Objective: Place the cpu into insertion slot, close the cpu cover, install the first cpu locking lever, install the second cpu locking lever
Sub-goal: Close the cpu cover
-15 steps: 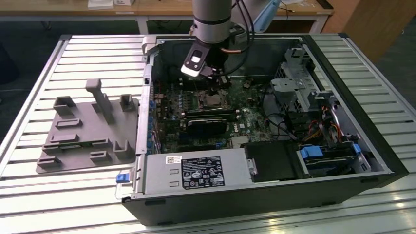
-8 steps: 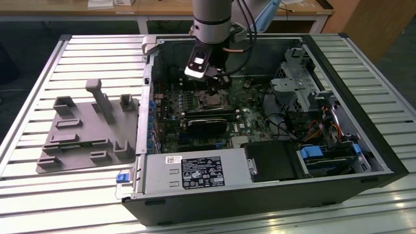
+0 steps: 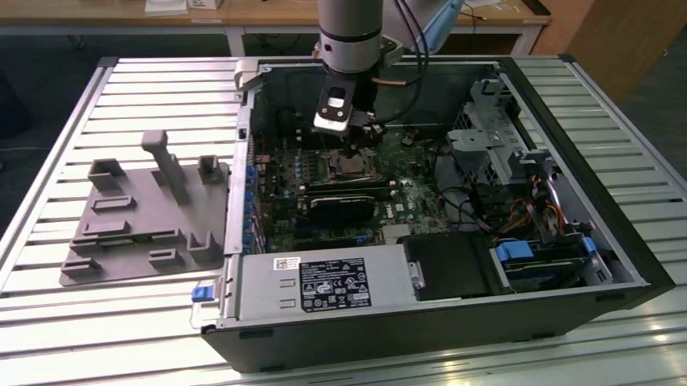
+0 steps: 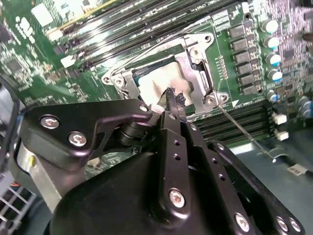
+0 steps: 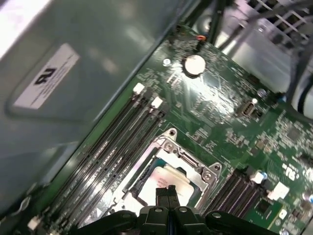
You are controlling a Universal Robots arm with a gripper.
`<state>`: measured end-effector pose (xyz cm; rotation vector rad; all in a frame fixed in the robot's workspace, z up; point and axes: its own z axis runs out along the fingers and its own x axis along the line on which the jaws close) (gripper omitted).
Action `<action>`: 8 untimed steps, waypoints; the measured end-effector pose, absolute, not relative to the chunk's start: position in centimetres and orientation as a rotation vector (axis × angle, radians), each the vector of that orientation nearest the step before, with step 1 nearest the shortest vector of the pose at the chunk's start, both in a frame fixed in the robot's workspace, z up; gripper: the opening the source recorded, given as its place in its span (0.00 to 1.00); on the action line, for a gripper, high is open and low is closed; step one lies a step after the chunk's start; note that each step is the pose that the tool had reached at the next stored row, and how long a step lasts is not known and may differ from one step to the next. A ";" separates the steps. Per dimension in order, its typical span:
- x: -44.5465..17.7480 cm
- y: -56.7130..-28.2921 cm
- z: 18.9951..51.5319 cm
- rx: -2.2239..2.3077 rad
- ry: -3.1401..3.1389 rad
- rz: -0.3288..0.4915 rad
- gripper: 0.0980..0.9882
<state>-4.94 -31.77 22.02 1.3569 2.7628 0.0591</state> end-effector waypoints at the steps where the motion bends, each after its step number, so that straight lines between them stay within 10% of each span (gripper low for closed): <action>1: -4.9 -31.8 22.0 1.333 2.775 0.059 0.00; 8: -5.0 -31.8 22.0 1.180 2.843 0.058 0.00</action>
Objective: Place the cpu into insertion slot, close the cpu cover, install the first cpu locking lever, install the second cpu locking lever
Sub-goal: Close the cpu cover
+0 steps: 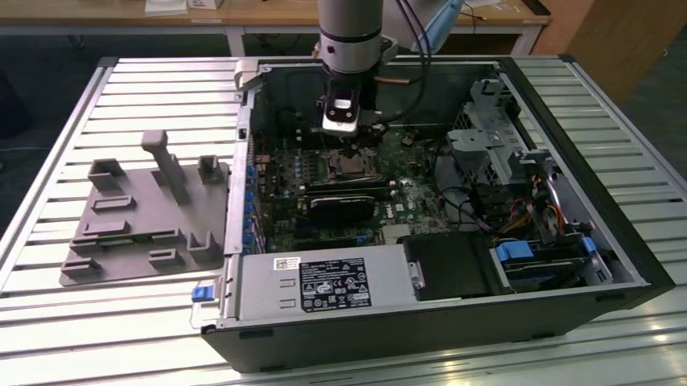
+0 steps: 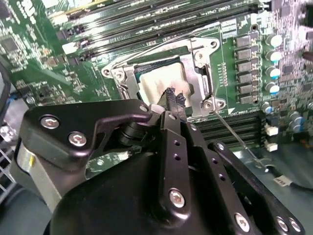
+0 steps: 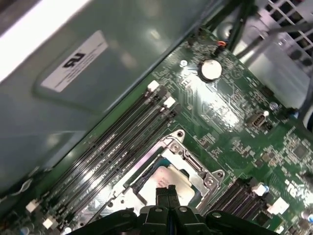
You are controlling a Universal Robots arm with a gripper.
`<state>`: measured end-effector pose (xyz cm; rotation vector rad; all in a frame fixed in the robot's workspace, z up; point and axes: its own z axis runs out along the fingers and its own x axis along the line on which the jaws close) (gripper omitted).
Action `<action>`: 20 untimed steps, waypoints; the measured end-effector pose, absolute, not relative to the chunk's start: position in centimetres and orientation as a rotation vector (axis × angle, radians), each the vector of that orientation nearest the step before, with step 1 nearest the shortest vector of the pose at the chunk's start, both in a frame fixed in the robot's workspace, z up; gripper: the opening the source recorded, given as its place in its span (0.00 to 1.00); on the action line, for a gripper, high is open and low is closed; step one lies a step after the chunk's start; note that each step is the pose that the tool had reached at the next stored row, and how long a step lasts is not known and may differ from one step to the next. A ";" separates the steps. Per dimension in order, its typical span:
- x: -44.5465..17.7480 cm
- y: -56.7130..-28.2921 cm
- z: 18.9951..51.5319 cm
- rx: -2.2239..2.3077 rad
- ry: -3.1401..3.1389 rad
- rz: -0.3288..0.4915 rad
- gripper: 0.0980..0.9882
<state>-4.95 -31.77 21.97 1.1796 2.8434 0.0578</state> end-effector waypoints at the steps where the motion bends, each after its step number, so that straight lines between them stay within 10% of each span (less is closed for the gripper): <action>1: -4.9 -31.8 22.0 1.160 2.852 0.058 0.00; 20: -5.0 -31.8 22.0 0.722 2.996 0.057 0.00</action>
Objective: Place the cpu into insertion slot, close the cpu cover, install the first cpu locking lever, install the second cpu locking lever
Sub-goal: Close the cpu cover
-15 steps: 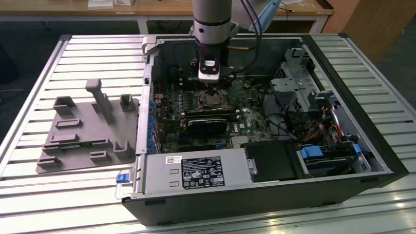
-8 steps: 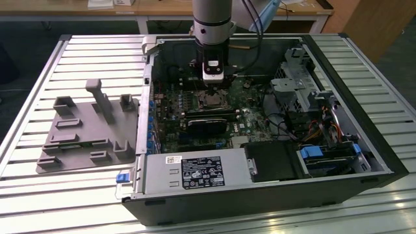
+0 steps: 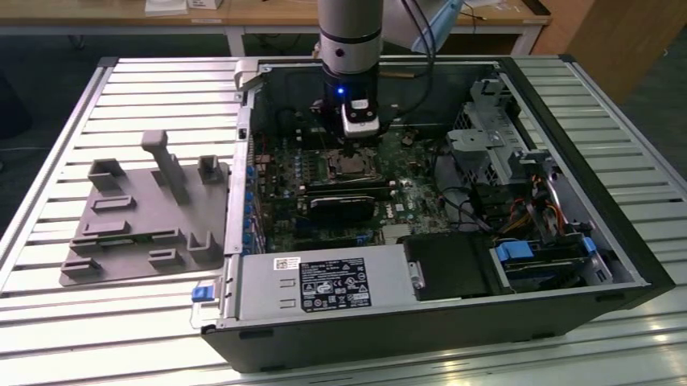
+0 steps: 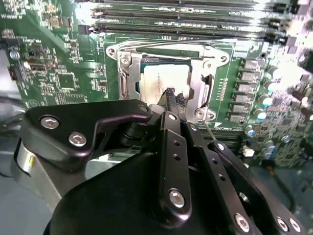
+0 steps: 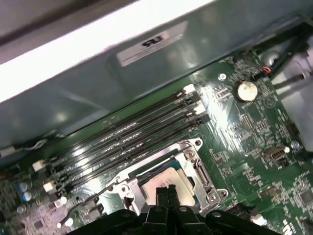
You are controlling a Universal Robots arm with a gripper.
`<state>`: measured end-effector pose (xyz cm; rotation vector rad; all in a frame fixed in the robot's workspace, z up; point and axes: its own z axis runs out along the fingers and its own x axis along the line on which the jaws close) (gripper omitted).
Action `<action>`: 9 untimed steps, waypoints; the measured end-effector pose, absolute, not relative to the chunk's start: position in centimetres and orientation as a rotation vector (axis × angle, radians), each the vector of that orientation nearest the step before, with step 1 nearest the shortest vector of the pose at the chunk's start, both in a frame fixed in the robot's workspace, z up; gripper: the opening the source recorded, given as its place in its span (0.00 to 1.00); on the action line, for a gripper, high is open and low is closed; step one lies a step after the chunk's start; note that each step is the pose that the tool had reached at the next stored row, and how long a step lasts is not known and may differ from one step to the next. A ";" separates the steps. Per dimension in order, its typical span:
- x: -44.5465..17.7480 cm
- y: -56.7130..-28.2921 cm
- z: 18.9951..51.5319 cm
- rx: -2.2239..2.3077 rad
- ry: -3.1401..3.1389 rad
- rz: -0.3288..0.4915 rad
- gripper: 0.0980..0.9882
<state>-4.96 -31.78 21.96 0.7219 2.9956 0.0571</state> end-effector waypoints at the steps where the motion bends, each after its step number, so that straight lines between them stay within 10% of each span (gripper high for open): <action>1: -5.0 -31.8 22.0 0.699 3.001 0.055 0.00; 9: -5.0 -31.8 21.9 0.482 3.044 0.048 0.00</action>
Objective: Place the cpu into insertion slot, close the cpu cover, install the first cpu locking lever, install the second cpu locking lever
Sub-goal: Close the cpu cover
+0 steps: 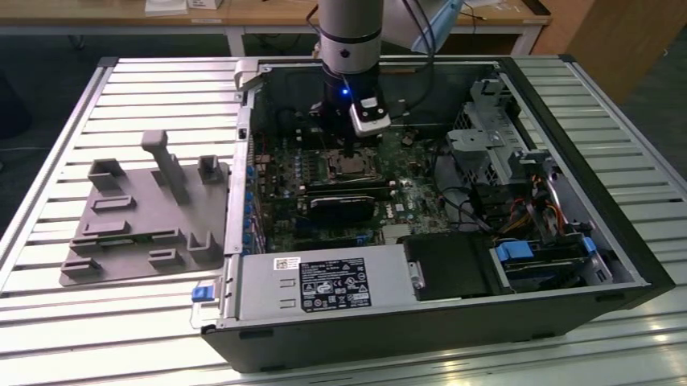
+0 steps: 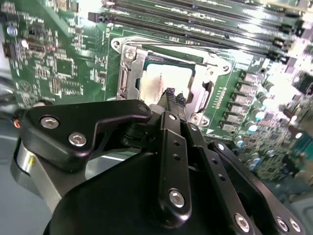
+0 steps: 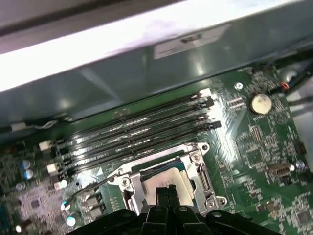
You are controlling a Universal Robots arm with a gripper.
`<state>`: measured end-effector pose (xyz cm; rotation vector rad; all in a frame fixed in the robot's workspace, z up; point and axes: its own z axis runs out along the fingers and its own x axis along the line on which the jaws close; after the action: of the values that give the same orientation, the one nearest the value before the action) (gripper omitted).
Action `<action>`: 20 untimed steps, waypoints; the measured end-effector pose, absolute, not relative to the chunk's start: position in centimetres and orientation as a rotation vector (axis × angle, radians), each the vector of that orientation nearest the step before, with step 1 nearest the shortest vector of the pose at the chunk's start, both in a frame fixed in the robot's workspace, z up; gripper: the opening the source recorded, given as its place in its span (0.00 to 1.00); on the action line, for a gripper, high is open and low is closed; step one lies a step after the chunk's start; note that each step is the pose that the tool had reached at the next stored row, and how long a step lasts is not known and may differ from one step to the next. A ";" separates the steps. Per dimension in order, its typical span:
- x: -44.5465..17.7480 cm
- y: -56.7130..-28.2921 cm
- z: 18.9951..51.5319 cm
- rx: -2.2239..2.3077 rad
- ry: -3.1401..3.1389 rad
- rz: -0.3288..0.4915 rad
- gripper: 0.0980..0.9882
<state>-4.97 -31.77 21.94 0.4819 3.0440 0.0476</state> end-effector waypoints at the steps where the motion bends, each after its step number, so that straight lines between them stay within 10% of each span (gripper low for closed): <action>1: -5.0 -31.8 21.9 0.455 3.048 0.047 0.00; 20: -5.1 -31.9 21.8 0.103 3.081 0.029 0.00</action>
<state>-5.11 -31.94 21.82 0.1034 3.0814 0.0291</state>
